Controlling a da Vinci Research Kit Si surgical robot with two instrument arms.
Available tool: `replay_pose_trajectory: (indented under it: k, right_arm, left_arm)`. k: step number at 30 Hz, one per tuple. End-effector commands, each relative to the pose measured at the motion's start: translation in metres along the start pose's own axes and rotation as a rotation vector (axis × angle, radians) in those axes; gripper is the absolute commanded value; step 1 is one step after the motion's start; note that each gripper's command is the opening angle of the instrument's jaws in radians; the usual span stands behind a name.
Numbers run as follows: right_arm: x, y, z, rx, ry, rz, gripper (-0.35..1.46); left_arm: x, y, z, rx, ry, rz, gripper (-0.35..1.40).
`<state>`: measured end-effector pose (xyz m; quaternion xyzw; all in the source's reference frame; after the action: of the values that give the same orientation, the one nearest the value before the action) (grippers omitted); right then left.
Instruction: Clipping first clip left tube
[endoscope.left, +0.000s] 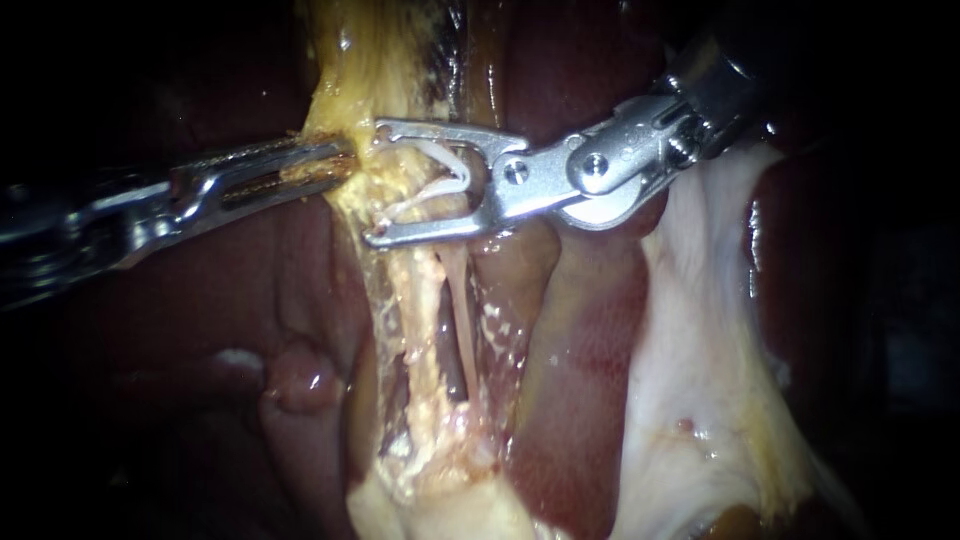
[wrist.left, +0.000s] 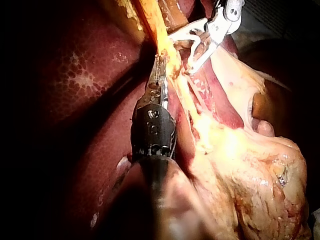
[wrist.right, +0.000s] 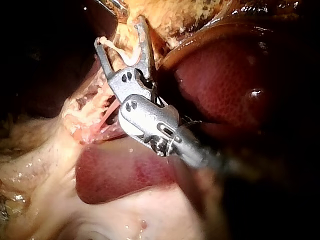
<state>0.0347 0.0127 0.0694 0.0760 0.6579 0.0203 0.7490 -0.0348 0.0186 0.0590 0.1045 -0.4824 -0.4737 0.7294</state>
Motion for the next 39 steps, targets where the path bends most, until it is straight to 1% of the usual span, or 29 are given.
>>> replay_pose_trajectory:
  k: [1,18,23,24,27,30,34,39]
  right_arm:
    - [0.0,0.0,0.0,0.001,0.001,0.001,0.58]
    - [0.0002,-0.0002,0.0,0.003,-0.001,0.0,0.58]
    - [0.0002,-0.0003,-0.0002,0.004,-0.001,0.0,0.58]
    - [0.0001,-0.0003,-0.0003,0.005,0.0,0.0,0.58]
    - [0.0002,-0.0005,-0.0005,0.006,0.0,-0.001,0.58]
    - [0.0004,-0.0008,-0.0008,0.009,0.002,-0.002,0.57]
    - [0.0012,-0.0016,-0.0014,0.017,0.006,0.003,0.55]
    - [0.0022,-0.0026,-0.0018,0.021,0.014,0.077,0.53]
  left_arm:
    - [0.0,0.0,0.0,0.0,0.0,0.0,-0.35]
    - [-0.0001,-0.0002,-0.0001,0.001,0.0,0.0,-0.35]
    - [-0.001,0.0003,-0.0009,0.013,0.006,-0.004,-0.35]
    - [-0.0012,0.0005,-0.0012,0.01,0.006,-0.005,-0.35]
    - [-0.002,0.001,-0.0019,0.005,-0.004,-0.008,-0.35]
    - [-0.0026,0.0014,-0.0026,-0.002,-0.016,-0.011,-0.35]
    - [-0.0031,0.0017,-0.003,-0.002,-0.032,-0.014,-0.35]
    - [-0.0033,0.0018,-0.0031,-0.003,-0.038,-0.015,-0.35]
